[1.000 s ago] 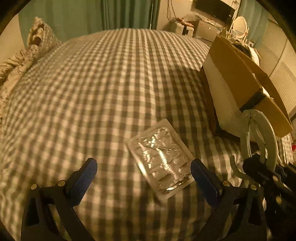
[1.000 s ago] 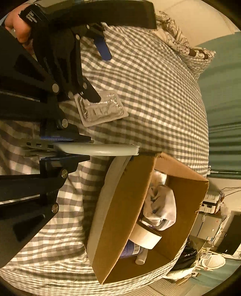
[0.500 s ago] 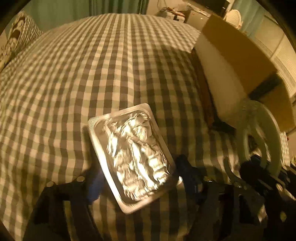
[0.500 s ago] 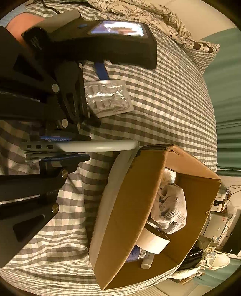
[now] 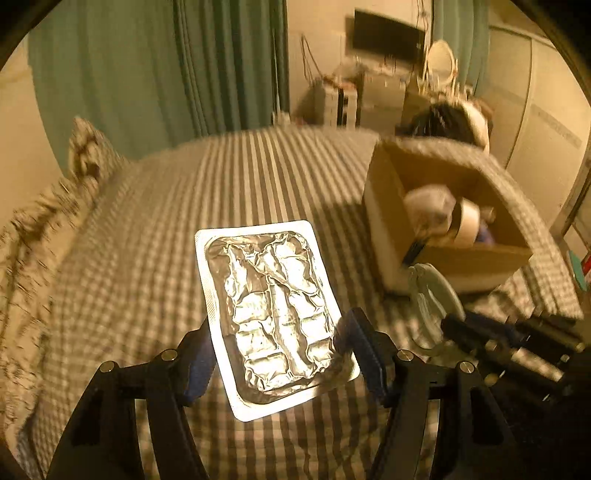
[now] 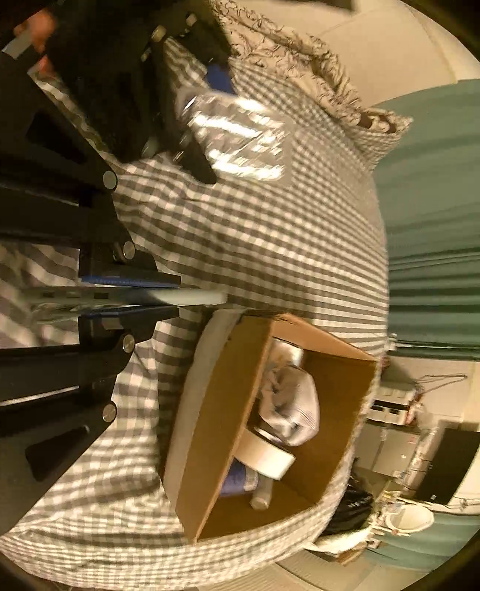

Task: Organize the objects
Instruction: 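Carry the clip and foil pack into the box and release both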

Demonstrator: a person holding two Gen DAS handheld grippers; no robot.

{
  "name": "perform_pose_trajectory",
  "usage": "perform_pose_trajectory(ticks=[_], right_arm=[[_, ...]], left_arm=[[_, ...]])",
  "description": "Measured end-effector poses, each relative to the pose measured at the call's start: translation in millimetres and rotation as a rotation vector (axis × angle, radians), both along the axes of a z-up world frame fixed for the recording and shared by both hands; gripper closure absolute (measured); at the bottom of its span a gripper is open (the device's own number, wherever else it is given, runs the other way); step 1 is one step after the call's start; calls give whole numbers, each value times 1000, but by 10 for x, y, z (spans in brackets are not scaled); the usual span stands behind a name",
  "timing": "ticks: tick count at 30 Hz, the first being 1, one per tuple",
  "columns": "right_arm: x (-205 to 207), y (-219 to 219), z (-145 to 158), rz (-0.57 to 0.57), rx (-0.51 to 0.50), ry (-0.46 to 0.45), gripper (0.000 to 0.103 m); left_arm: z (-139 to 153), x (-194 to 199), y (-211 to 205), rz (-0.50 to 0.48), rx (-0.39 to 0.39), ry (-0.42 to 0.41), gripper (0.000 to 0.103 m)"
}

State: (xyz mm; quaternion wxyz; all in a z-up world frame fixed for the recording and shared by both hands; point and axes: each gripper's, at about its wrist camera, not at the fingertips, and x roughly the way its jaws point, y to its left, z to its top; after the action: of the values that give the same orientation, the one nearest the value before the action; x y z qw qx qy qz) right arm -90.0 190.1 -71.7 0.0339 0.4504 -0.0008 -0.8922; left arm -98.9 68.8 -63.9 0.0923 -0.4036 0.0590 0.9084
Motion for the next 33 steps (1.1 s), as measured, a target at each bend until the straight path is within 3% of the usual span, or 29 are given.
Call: perform_pose_trajectory(ticks=[6, 14, 24, 33], right_arm=[[255, 68, 371, 7, -22, 80, 94], [520, 520, 976, -59, -60, 232, 94], [250, 1277, 1257, -153, -46, 300, 94], [-271, 1741, 979, -194, -51, 261, 94]], left_arm=[[497, 84, 52, -18, -2, 105, 35], [1004, 238, 581, -91, -14, 203, 35], [982, -123, 1451, -209, -40, 212, 35], [638, -642, 1966, -267, -76, 165, 35]])
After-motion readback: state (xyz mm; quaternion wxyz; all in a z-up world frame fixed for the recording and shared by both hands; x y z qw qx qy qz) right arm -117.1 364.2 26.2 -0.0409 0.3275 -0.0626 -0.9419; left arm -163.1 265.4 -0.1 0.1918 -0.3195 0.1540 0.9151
